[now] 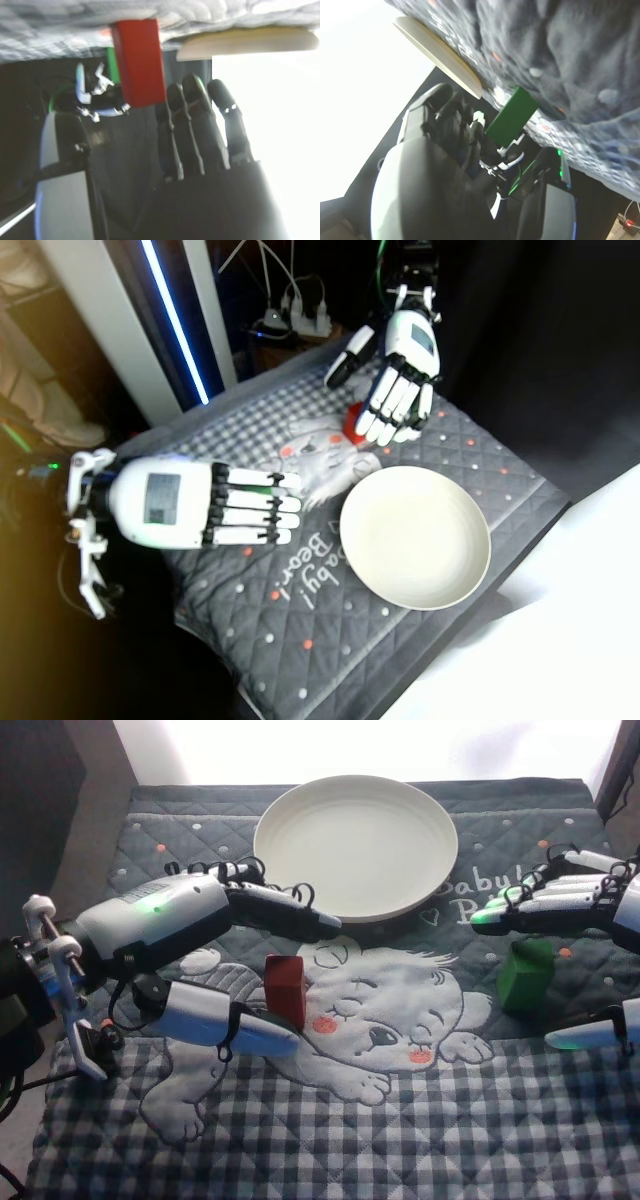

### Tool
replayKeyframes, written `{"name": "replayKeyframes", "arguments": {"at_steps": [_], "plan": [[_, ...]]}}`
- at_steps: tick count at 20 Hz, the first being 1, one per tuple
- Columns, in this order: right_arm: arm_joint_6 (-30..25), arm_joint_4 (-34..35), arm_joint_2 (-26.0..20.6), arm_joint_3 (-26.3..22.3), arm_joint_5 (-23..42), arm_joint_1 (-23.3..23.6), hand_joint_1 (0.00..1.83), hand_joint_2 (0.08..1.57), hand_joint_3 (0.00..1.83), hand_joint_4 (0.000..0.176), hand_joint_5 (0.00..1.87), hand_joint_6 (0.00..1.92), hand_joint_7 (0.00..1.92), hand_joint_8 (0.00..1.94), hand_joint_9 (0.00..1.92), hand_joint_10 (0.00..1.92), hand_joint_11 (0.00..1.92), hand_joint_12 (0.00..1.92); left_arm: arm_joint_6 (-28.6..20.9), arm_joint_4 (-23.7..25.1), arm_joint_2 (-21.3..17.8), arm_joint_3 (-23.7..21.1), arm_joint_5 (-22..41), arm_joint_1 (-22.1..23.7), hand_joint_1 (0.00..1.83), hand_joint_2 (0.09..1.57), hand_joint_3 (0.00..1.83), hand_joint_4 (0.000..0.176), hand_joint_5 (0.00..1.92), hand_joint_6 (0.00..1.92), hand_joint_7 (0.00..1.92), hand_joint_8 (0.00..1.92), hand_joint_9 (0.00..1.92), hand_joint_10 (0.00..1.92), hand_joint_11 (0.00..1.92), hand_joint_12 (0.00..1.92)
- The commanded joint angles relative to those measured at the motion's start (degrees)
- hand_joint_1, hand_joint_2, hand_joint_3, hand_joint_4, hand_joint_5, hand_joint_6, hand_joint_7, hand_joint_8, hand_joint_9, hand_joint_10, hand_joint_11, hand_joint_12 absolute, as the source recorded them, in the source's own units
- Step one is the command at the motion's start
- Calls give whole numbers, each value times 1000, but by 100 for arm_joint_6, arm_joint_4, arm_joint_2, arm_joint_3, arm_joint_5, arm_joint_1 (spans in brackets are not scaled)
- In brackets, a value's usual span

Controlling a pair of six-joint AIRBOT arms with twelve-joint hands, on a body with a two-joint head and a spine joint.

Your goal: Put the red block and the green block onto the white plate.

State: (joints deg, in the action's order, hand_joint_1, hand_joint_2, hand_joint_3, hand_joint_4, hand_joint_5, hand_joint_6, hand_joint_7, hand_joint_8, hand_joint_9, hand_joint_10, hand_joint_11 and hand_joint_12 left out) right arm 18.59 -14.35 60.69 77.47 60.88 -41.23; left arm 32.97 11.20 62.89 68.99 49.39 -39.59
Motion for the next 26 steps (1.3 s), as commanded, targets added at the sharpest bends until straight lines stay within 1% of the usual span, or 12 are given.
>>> {"name": "replayKeyframes", "arguments": {"at_steps": [1, 10, 11, 12, 13, 14, 15, 16, 17, 18, 22, 26], "plan": [[-26, 198, -8, 45, 629, 49, 1017, 934, 1, 12, 562, 13, 607, 22, 553, 32, 133, 962, -7, -114, 58, 57, 596, 67, 915, 968, 5, 0, 717, 12, 841, 34, 761, 64, 146, 1179], [-52, 261, 90, 141, 583, 50, 941, 1102, 3, 0, 845, 5, 773, 8, 697, 19, 128, 1231, -7, -233, 241, 203, 546, 113, 622, 896, 0, 0, 784, 0, 925, 2, 885, 85, 399, 1239], [-52, 261, 94, 144, 570, 50, 995, 1160, 0, 102, 889, 878, 838, 1, 748, 7, 158, 1278, -7, -258, 241, 203, 558, 107, 610, 894, 0, 0, 769, 1, 941, 9, 924, 100, 437, 1281], [-52, 261, 99, 148, 556, 50, 931, 1112, 0, 0, 844, 391, 921, 12, 822, 24, 144, 1290, -6, -289, 241, 203, 578, 97, 629, 904, 2, 0, 757, 1, 987, 28, 988, 128, 493, 1315], [-52, 261, 107, 153, 540, 50, 1010, 1094, 0, 134, 993, 783, 1008, 18, 889, 47, 193, 1413, -6, -319, 241, 203, 601, 79, 691, 926, 0, 0, 733, 0, 1090, 38, 970, 443, 523, 1466], [-52, 261, 110, 155, 532, 50, 1055, 1082, 0, 109, 1036, 849, 1128, 46, 1008, 100, 294, 1451, -6, -362, 239, 203, 641, 48, 732, 963, 0, 0, 701, 0, 1159, 40, 951, 601, 531, 1515], [-52, 261, 110, 160, 516, 50, 1233, 1054, 3, 0, 1091, 628, 1172, 678, 1145, 209, 471, 1462, -6, -438, 231, 203, 703, 11, 830, 1053, 9, 0, 719, 3, 1188, 39, 942, 654, 516, 1546], [-52, 263, 111, 171, 511, 50, 1276, 1046, 1, 0, 1122, 543, 1182, 812, 1168, 396, 589, 1476, -6, -489, 219, 200, 727, -17, 1159, 1139, 5, 0, 739, 885, 1066, 862, 963, 705, 603, 1538], [-52, 287, 115, 185, 511, 50, 1281, 1062, 3, 0, 1178, 380, 1100, 1027, 1040, 1137, 779, 1737, -6, -533, 210, 200, 753, -44, 1226, 1174, 0, 0, 745, 1084, 988, 1134, 965, 759, 650, 1546], [-52, 298, 115, 189, 511, 50, 1281, 1071, 1, 0, 1160, 405, 1080, 1079, 1040, 1347, 941, 1719, -7, -552, 208, 199, 763, -55, 1237, 1182, 0, 0, 753, 1118, 957, 1218, 975, 797, 698, 1534], [-52, 303, 126, 205, 511, 50, 1269, 1050, 0, 0, 1035, 791, 1256, 623, 1331, 358, 1089, 1012, -6, -615, 207, 203, 801, -83, 1241, 1166, 0, 0, 814, 1052, 964, 1215, 945, 1014, 771, 1577], [-52, 310, 133, 221, 511, 50, 1288, 1038, 0, 0, 1061, 699, 1288, 608, 1390, 238, 1077, 1020, 19, -616, 198, 209, 785, -79, 1267, 1116, 0, 0, 929, 877, 1049, 1082, 1078, 922, 952, 1416]]}}
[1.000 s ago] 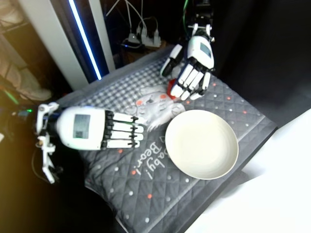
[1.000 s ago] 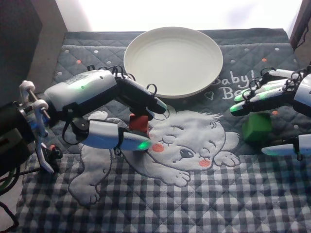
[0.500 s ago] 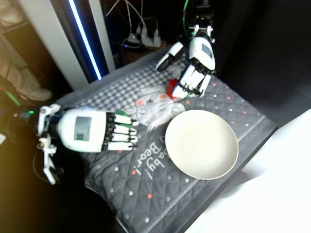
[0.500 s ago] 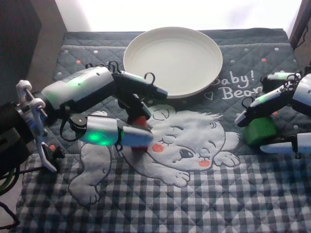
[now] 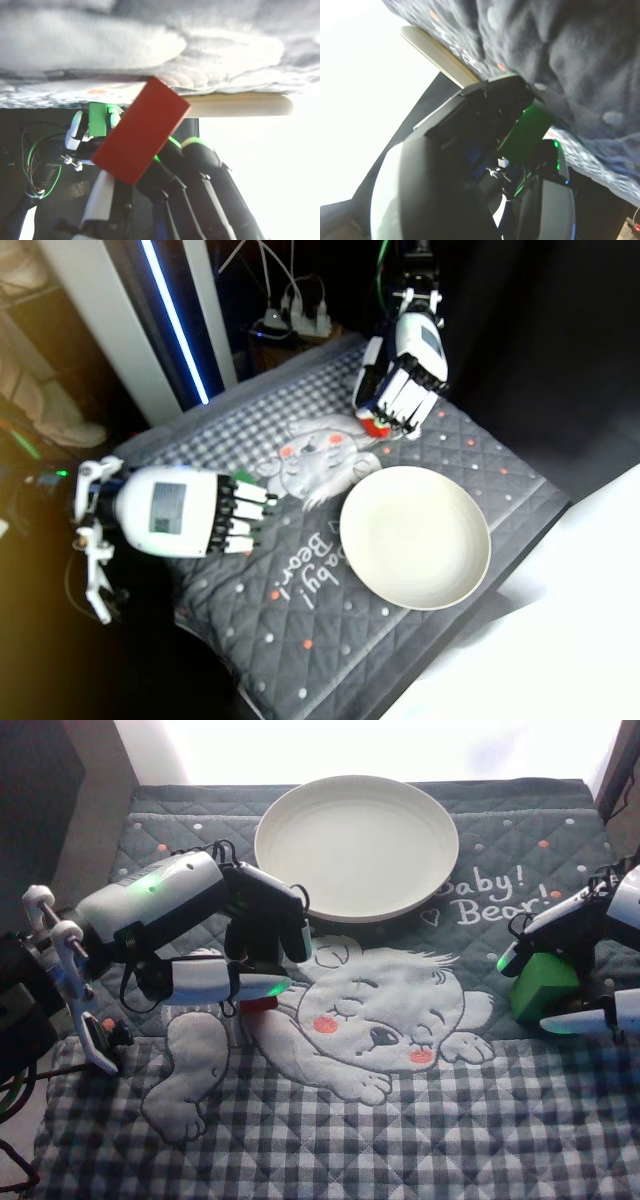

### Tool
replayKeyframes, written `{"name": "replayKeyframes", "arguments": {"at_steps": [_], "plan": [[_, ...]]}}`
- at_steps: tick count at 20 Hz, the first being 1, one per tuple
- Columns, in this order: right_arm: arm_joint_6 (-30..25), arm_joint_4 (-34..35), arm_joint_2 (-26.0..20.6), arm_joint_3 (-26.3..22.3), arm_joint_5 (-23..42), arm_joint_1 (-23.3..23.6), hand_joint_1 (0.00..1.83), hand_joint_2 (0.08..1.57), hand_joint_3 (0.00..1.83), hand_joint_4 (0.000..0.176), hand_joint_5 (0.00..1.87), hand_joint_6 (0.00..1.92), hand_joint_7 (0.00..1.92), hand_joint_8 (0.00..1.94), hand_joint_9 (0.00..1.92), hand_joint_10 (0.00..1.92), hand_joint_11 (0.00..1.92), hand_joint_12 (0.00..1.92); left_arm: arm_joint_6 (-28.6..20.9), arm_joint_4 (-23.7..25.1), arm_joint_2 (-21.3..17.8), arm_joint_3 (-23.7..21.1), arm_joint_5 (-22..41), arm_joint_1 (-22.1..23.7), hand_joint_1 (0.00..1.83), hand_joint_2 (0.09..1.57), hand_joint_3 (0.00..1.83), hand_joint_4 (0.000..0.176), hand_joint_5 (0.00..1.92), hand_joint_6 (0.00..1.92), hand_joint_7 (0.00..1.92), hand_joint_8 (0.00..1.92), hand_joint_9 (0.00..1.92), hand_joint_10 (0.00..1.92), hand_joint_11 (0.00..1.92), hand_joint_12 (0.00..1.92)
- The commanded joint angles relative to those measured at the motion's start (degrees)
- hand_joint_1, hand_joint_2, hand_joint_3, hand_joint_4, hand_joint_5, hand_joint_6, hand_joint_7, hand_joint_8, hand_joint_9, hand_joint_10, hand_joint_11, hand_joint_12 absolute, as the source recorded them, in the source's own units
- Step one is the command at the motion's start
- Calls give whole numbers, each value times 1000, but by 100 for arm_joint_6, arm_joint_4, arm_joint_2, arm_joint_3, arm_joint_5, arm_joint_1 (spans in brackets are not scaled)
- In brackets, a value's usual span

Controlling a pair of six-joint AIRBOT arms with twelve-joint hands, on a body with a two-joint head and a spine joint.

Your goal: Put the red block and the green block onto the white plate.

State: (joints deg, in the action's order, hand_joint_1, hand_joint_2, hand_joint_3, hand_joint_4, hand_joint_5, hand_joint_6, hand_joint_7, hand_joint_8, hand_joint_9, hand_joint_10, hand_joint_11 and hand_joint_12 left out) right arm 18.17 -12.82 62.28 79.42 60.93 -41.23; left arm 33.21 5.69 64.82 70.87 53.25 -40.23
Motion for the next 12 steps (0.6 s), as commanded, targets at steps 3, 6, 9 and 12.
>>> {"name": "replayKeyframes", "arguments": {"at_steps": [3, 6, 9, 12], "plan": [[-11, 156, -24, 26, 506, 50, 1293, 1028, 0, 0, 1099, 625, 1309, 577, 1418, 213, 1070, 1066, -5, -65, -6, 22, 414, -14, 1265, 1105, 0, 0, 933, 905, 1091, 982, 1189, 595, 1034, 1163], [-11, 156, -14, 37, 507, 50, 1297, 1027, 0, 0, 1111, 586, 1302, 605, 1428, 194, 1066, 1067, -5, -59, -34, 22, 443, 15, 1262, 1097, 1, 0, 940, 923, 1115, 913, 1280, 437, 1079, 1109], [-11, 156, -13, 39, 507, 50, 1299, 1028, 0, 0, 1109, 572, 1304, 609, 1443, 256, 1038, 1230, -4, -32, -101, -1, 616, 99, 1359, 1096, 9, 0, 887, 949, 1046, 855, 1080, 991, 1062, 1047], [-11, 156, -12, 37, 511, 50, 1296, 1032, 2, 0, 1118, 541, 1270, 691, 1364, 477, 1020, 1304, -4, 16, -146, -38, 741, 171, 1387, 1093, 0, 0, 885, 983, 1058, 810, 1025, 1094, 835, 1008]]}}
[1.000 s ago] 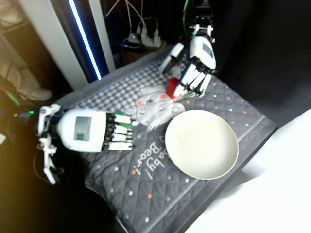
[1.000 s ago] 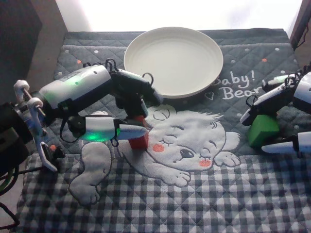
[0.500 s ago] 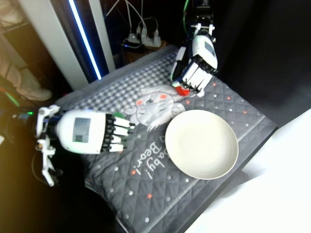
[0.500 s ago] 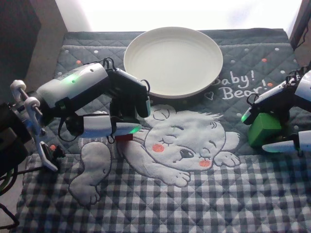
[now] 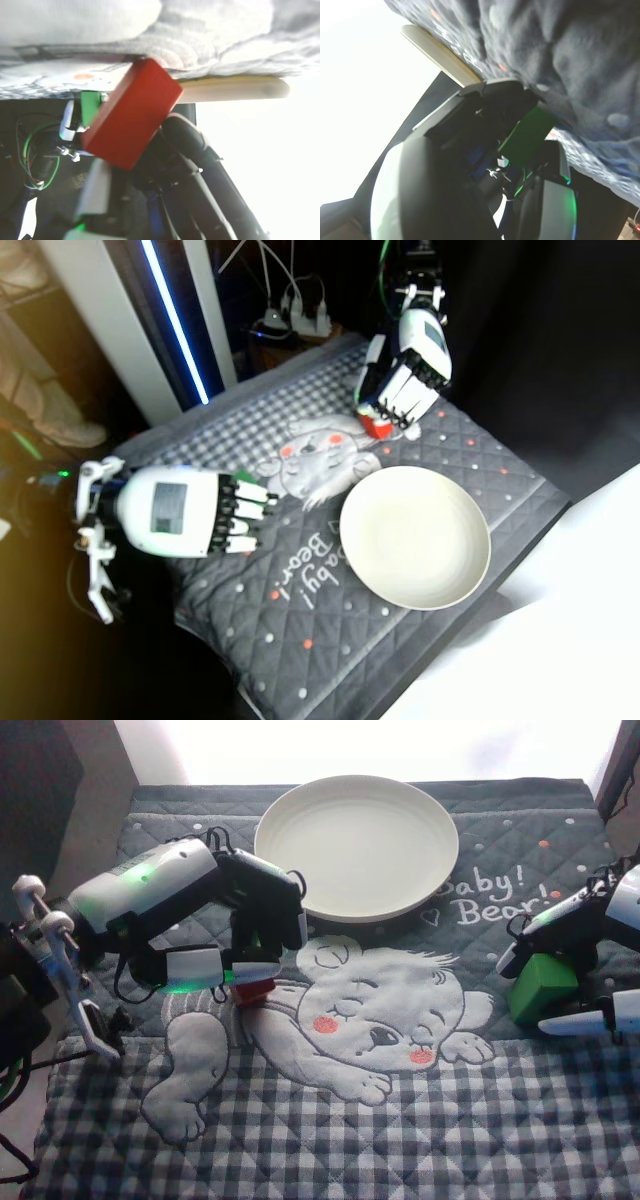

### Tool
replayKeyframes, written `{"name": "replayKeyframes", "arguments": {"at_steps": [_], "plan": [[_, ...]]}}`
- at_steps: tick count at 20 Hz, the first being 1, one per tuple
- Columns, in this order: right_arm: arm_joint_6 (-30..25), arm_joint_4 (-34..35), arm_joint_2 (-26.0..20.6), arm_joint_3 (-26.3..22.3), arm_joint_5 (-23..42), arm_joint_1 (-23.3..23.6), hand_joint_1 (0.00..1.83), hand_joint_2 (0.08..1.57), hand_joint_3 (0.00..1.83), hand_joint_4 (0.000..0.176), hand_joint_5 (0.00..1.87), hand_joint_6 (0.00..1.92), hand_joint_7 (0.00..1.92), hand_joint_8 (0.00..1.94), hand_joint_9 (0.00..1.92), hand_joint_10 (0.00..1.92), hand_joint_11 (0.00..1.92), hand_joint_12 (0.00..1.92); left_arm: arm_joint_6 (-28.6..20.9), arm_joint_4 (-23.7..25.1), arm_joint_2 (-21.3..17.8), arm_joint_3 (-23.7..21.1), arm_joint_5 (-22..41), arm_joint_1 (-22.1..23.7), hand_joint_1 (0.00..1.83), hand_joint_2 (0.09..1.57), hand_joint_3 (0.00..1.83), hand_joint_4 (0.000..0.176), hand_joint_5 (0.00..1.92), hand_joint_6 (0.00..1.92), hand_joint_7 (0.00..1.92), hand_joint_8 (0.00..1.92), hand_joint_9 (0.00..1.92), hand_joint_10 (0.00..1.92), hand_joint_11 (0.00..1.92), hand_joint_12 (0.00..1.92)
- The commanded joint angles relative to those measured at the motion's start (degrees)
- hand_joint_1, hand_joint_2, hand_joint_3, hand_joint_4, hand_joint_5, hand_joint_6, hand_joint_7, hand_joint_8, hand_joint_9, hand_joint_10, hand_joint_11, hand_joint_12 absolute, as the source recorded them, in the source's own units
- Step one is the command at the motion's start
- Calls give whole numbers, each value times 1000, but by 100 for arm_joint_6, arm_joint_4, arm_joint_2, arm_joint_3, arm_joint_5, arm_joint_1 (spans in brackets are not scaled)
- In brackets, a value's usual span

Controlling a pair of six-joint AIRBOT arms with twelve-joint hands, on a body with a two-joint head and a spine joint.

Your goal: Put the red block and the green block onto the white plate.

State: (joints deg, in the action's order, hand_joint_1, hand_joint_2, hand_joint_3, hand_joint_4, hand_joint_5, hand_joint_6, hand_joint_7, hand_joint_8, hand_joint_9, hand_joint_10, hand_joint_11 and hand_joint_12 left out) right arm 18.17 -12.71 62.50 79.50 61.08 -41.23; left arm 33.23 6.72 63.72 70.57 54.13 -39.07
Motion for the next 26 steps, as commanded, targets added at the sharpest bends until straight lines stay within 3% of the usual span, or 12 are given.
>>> {"name": "replayKeyframes", "arguments": {"at_steps": [1, 2, 3, 4, 6, 9, 13, 14, 16, 17, 22, 26], "plan": [[-11, 143, -34, 29, 500, 51, 1298, 1028, 3, 0, 1130, 515, 1278, 679, 1319, 609, 1016, 1327, -6, -64, -40, -10, 687, 72, 1388, 1087, 0, 0, 897, 955, 1077, 766, 1041, 1083, 854, 1005], [-11, 143, -34, 30, 500, 51, 1296, 1036, 2, 0, 1194, 341, 1207, 853, 1151, 1280, 983, 1641, -6, -59, -42, -10, 694, 79, 1395, 1050, 0, 0, 994, 801, 1178, 572, 1138, 1001, 1007, 1077], [-11, 144, -35, 30, 501, 51, 1296, 1036, 2, 0, 1194, 341, 1207, 853, 1151, 1280, 983, 1641, -6, -58, -50, -7, 702, 93, 1395, 1050, 0, 0, 994, 801, 1178, 572, 1138, 1001, 1007, 1077], [-11, 144, -35, 31, 501, 51, 1296, 1035, 0, 0, 1187, 371, 1216, 829, 1162, 1253, 1024, 1638, -6, -58, -60, -7, 704, 104, 1276, 1057, 0, 0, 1012, 874, 1239, 619, 1335, 471, 1134, 1006], [-11, 145, -35, 33, 502, 51, 1294, 1038, 1, 0, 1155, 441, 1220, 811, 1173, 968, 1010, 1409, -6, -57, -76, 2, 698, 129, 1275, 1053, 0, 0, 1042, 789, 1226, 692, 1396, 303, 1128, 1023], [-11, 145, -32, 33, 502, 51, 1294, 1041, 0, 0, 1194, 338, 1189, 889, 1150, 1204, 1003, 1594, -5, -56, -80, 30, 651, 156, 1277, 1045, 2, 0, 1052, 775, 1243, 657, 1449, 197, 1129, 1056], [-11, 147, -33, 30, 502, 51, 1295, 1037, 0, 0, 1210, 319, 1197, 878, 1162, 1226, 1017, 1599, -5, 4, -123, -48, 557, 113, 1293, 1016, 0, 0, 1178, 506, 1286, 624, 1440, 127, 1017, 1110], [-11, 147, -33, 30, 501, 51, 1296, 1035, 1, 0, 1197, 351, 1212, 845, 1188, 1116, 1027, 1528, 0, 18, -155, -90, 575, 86, 1374, 1038, 4, 0, 1087, 623, 1210, 634, 1133, 874, 817, 1286], [-14, 147, -34, 29, 501, 51, 1297, 1033, 1, 0, 1182, 387, 1227, 810, 1208, 1019, 1039, 1448, 0, 91, -256, -180, 563, 60, 1267, 1090, 4, 0, 953, 912, 1108, 858, 976, 686, 702, 1324], [-15, 147, -34, 29, 501, 51, 1295, 1039, 0, 0, 1195, 348, 1199, 872, 1192, 1050, 1010, 1476, 0, 121, -305, -221, 548, 41, 1113, 1037, 0, 0, 757, 104, 772, 289, 719, 674, 538, 1418], [-26, 148, -34, 26, 501, 51, 1294, 1038, 1, 0, 1166, 418, 1210, 836, 1182, 872, 981, 1365, 0, 341, -568, -434, 203, -153, 929, 834, 0, 0, 588, 1, 649, 8, 556, 332, 241, 1269], [-36, 152, -35, 26, 501, 51, 1290, 1053, 0, 0, 1172, 367, 1157, 948, 1120, 1115, 943, 1511, 2, 509, -521, -449, -242, -226, 841, 827, 0, 0, 531, 3, 622, 7, 594, 148, 128, 1484]]}}
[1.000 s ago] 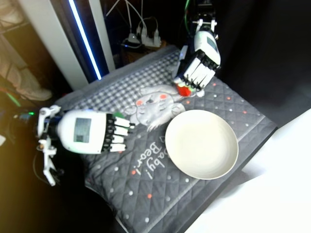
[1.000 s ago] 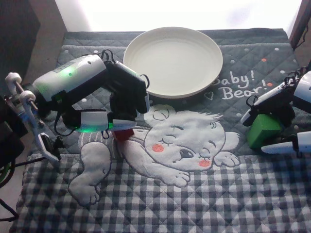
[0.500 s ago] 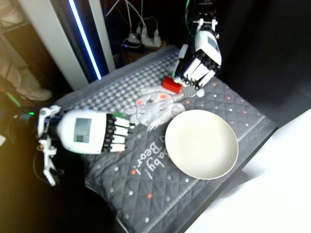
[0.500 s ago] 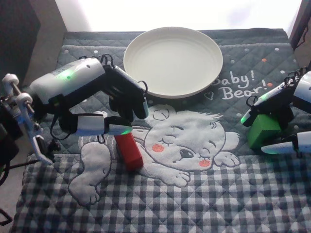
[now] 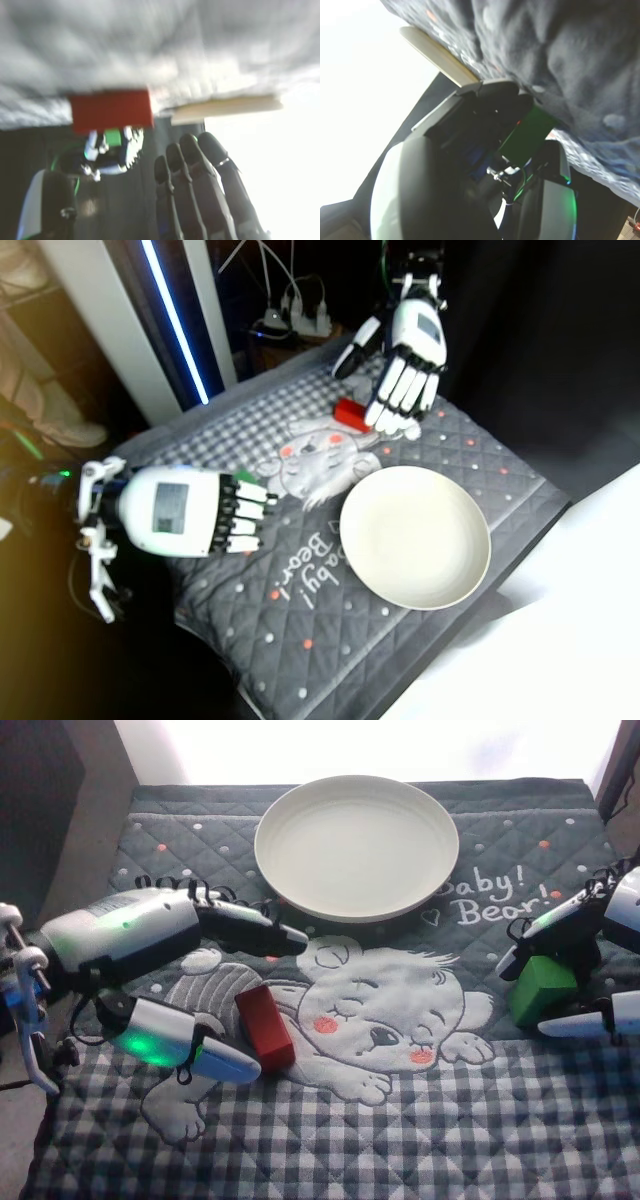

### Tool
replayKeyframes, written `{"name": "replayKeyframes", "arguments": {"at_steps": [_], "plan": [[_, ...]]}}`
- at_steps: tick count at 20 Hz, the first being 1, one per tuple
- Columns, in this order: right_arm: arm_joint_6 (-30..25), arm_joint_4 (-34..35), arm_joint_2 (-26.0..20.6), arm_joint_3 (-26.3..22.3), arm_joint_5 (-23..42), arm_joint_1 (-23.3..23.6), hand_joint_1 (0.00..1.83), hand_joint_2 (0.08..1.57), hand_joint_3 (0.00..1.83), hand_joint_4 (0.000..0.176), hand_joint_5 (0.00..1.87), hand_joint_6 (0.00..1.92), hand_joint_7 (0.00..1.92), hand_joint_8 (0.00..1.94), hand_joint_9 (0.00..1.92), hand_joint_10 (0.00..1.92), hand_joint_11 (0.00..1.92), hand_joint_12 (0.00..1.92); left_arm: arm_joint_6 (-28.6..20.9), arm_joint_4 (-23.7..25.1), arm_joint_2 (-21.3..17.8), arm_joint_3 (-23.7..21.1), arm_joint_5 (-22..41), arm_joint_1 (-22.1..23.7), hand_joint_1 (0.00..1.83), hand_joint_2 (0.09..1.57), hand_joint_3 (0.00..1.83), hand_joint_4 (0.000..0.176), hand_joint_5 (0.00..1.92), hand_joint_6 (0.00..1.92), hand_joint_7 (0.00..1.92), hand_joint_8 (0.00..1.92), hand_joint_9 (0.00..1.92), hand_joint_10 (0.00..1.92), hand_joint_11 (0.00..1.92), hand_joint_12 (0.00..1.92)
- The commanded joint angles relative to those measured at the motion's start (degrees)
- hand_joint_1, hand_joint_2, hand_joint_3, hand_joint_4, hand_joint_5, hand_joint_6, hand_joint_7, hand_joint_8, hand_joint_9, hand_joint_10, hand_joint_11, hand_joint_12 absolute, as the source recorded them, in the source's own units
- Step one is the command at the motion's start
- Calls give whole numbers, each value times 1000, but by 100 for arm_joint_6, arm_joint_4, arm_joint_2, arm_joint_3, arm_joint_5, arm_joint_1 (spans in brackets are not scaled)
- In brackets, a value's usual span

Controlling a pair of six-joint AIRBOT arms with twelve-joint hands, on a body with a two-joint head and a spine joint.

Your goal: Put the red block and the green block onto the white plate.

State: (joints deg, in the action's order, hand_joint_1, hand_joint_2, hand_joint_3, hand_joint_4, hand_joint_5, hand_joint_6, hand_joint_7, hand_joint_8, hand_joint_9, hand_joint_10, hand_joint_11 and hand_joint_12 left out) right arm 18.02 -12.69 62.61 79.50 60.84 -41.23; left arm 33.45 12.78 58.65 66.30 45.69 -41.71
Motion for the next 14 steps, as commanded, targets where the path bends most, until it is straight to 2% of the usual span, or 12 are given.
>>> {"name": "replayKeyframes", "arguments": {"at_steps": [1, 2, 4, 6, 7, 8, 9, 10, 11, 12, 13, 14], "plan": [[-23, 150, -45, 26, 525, 51, 1292, 1049, 1, 0, 1153, 407, 1184, 895, 1158, 1088, 973, 1505, -17, -41, 42, 5, 452, 36, 831, 837, 2, 0, 515, 0, 607, 2, 559, 135, 25, 1477], [-24, 151, -44, 26, 525, 51, 1291, 1050, 0, 0, 1153, 406, 1180, 903, 1163, 1144, 986, 1553, -4, -18, 102, 39, 374, 36, 839, 835, 0, 0, 507, 0, 623, 11, 468, 478, 33, 1617], [-24, 152, -44, 26, 525, 51, 1294, 1043, 0, 0, 1146, 440, 1216, 825, 1179, 1034, 995, 1479, 131, -16, 220, 94, 284, 43, 841, 847, 0, 0, 521, 0, 576, 1, 332, 654, 6, 1625], [-24, 152, -44, 26, 525, 51, 1294, 1044, 2, 0, 1166, 390, 1197, 873, 1195, 1068, 1004, 1495, 313, -22, 262, 88, 201, 73, 756, 840, 0, 0, 543, 2, 607, 17, 349, 742, 62, 1567], [-24, 153, -44, 26, 525, 51, 1296, 1035, 2, 0, 1160, 431, 1229, 801, 1204, 942, 1022, 1374, 389, -40, 281, 81, 173, 78, 768, 841, 0, 0, 531, 0, 610, 21, 338, 794, 42, 1547], [-24, 155, -44, 26, 525, 51, 1299, 1023, 0, 0, 1198, 375, 1264, 731, 1261, 802, 1037, 1351, 452, -66, 300, 76, 152, 78, 837, 844, 0, 0, 625, 8, 452, 680, 289, 1312, 123, 1808], [-24, 156, -44, 25, 525, 51, 1298, 1028, 0, 0, 1194, 372, 1249, 761, 1241, 828, 1026, 1336, 526, -94, 315, 70, 136, 78, 838, 850, 0, 0, 693, 12, 380, 973, 309, 1416, 189, 1819], [-24, 158, -44, 25, 525, 51, 1299, 1023, 1, 0, 1183, 411, 1269, 709, 1239, 778, 1041, 1261, 616, -134, 328, 62, 127, 78, 910, 901, 8, 0, 817, 37, 434, 1106, 412, 1472, 331, 1813], [-24, 160, -44, 24, 525, 51, 1298, 1026, 0, 0, 1181, 409, 1264, 721, 1258, 725, 1049, 1245, 694, -172, 339, 53, 127, 80, 1059, 1040, 16, 0, 992, 712, 557, 1150, 561, 1469, 492, 1819], [-24, 160, -44, 24, 525, 51, 1298, 1025, 0, 0, 1181, 416, 1266, 713, 1261, 713, 1050, 1245, 786, -211, 344, 38, 135, 99, 1109, 1101, 7, 0, 963, 953, 625, 1206, 649, 1488, 572, 1844], [-24, 161, -44, 24, 525, 51, 1299, 1021, 2, 0, 1174, 438, 1276, 688, 1280, 645, 1053, 1216, 856, -239, 346, 26, 137, 117, 1205, 1148, 3, 0, 949, 891, 799, 1380, 729, 1525, 641, 1877], [-24, 162, -44, 24, 525, 51, 1298, 1028, 0, 0, 1159, 461, 1268, 704, 1288, 620, 1048, 1222, 931, -275, 346, 15, 147, 131, 1224, 1160, 2, 0, 919, 918, 851, 1397, 764, 1533, 677, 1869]]}}
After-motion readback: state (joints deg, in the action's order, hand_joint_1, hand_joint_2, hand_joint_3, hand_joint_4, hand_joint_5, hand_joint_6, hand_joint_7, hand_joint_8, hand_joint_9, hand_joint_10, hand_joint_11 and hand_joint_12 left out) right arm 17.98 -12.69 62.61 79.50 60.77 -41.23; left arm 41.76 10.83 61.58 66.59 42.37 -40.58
